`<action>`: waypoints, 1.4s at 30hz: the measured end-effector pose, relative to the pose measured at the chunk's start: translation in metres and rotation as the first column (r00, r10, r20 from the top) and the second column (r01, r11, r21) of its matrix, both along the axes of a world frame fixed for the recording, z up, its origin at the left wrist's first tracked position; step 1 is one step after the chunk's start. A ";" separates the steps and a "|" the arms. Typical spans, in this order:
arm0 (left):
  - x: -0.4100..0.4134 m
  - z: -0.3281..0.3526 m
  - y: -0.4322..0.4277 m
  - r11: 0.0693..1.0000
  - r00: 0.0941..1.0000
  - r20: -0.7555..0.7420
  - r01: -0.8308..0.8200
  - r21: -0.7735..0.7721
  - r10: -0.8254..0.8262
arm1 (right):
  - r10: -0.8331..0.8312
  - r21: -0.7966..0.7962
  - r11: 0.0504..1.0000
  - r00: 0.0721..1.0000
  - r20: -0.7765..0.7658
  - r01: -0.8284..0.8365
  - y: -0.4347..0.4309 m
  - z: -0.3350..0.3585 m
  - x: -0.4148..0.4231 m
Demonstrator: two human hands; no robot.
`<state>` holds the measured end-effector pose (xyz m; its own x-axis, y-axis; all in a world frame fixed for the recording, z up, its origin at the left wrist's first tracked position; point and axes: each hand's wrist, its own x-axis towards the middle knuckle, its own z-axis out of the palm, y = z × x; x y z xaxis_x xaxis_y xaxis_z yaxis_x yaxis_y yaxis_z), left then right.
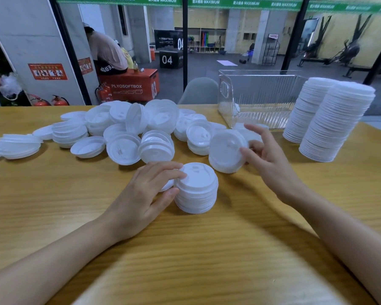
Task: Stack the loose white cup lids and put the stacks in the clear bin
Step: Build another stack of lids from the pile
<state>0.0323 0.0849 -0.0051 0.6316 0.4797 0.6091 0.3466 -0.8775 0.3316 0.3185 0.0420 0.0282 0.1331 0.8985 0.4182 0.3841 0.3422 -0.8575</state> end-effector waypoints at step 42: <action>-0.016 0.003 -0.011 0.999 0.995 0.089 -0.043 0.010 0.042 | 0.180 -0.055 0.984 0.925 0.335 -0.172 -0.017 -0.010 -0.043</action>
